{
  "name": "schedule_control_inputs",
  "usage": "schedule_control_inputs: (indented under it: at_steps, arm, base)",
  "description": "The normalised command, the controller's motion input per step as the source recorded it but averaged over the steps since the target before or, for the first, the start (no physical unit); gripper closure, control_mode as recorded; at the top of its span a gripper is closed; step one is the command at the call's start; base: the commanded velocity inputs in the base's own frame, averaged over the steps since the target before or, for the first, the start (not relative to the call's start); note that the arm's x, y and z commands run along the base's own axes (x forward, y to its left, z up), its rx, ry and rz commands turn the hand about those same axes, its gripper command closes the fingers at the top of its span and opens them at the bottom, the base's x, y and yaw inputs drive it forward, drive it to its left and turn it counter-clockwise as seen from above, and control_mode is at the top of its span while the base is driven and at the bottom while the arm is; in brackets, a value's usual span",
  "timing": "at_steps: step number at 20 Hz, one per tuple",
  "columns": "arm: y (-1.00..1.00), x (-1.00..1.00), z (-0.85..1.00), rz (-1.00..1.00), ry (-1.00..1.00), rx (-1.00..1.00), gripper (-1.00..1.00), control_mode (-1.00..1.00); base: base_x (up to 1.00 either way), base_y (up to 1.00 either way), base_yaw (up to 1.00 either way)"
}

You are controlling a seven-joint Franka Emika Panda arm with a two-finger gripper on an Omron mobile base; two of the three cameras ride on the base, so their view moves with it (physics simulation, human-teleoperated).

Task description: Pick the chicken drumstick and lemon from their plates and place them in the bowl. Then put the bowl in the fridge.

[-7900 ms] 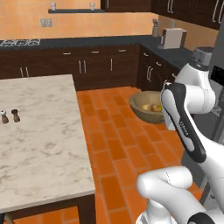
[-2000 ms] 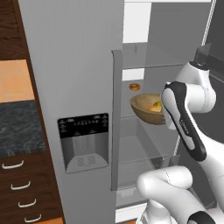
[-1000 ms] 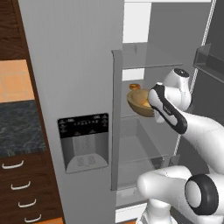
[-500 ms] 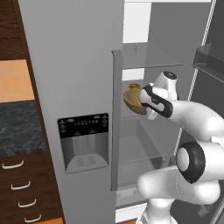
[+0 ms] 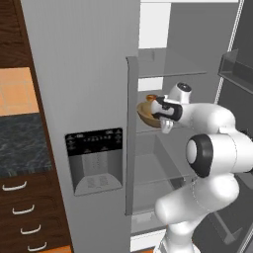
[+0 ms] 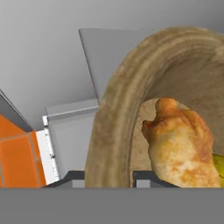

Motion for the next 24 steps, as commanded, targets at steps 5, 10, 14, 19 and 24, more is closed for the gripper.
schedule_control_inputs:
  at_steps: [5, 10, 14, 19, 24]
  arm:
    - [-0.04, 0.61, -0.30, 0.00, 0.00, 0.00, 1.00, -1.00]
    - [-0.03, 0.34, -0.17, 0.00, 0.00, 0.00, 1.00, -1.00]
    - [0.00, 0.10, -0.05, 0.00, 0.00, 0.00, -1.00, -1.00]
    - [0.00, -0.08, 0.00, -0.03, -0.10, 0.00, -1.00, -1.00]
    - [0.03, -0.76, 0.03, -0.09, -0.18, 0.00, -1.00, -1.00]
  base:
    - [0.00, 0.00, 0.00]
    - [0.00, 0.00, 0.00]
    - [0.00, 0.00, 0.00]
    - [0.00, 0.00, 0.00]
    - [0.00, 0.00, 0.00]
